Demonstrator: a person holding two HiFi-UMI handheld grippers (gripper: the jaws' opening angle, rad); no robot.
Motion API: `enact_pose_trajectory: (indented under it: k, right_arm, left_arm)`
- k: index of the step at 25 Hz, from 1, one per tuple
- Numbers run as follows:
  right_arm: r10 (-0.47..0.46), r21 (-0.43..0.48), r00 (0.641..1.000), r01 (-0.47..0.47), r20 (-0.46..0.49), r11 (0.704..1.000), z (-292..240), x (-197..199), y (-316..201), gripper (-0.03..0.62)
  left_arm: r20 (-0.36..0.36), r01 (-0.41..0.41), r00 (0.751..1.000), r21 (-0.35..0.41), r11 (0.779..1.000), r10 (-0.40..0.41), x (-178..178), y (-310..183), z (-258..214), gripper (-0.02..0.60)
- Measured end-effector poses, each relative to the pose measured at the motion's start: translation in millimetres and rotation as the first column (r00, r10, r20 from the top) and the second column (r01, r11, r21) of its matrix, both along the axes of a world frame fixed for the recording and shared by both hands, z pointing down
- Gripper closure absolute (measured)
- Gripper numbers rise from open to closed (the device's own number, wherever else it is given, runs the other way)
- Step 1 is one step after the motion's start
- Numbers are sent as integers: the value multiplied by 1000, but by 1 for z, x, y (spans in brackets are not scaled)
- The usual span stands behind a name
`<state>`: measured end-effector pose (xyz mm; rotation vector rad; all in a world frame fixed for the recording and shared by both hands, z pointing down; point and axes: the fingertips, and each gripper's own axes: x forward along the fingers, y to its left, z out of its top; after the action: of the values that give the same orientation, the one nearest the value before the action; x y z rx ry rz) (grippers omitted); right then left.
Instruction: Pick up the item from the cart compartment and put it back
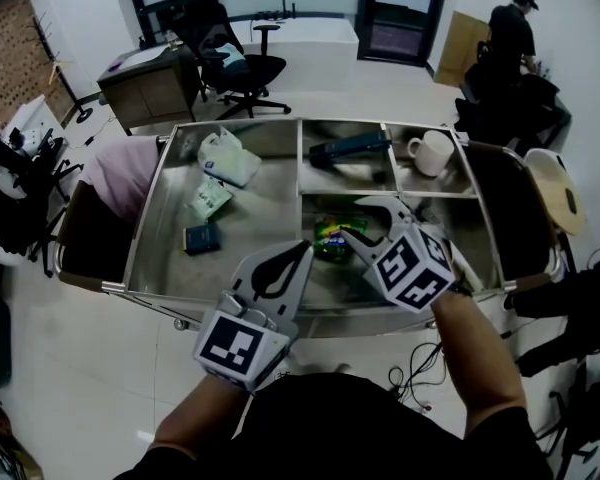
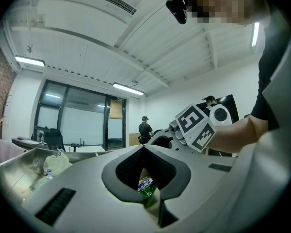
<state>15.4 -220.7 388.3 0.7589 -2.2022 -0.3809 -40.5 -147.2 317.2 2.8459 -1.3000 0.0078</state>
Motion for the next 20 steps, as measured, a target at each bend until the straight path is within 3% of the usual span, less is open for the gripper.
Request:
enact_pose_trajectory:
  k: [2, 5, 12, 15, 17, 20]
  right_arm:
    - [9, 0, 1000, -9, 13, 1000, -1, 1, 0, 414]
    - [18, 7, 999, -18, 40, 1000, -5, 2, 0, 577]
    - [19, -14, 995, -18, 102, 1000, -11, 0, 3, 580]
    - [30, -41, 980, -22, 199, 999, -23, 1, 6, 580]
    - [56, -96, 943, -26, 327, 995, -35, 3, 9, 580]
    - [133, -199, 836, -29, 533, 979, -53, 12, 14, 580]
  left_arm:
    - [0, 0, 1000, -1, 1000, 0, 1, 1, 0, 581]
    - [3, 0, 1000, -4, 1000, 0, 2, 2, 0, 581]
    - [5, 1, 1000, -5, 1000, -1, 3, 0, 2, 581]
    - [4, -2, 1000, -5, 1000, 2, 5, -1, 2, 581]
    - [5, -4, 1000, -5, 1000, 4, 7, 0, 2, 581]
    - [4, -4, 1000, -5, 1000, 4, 8, -1, 1, 581]
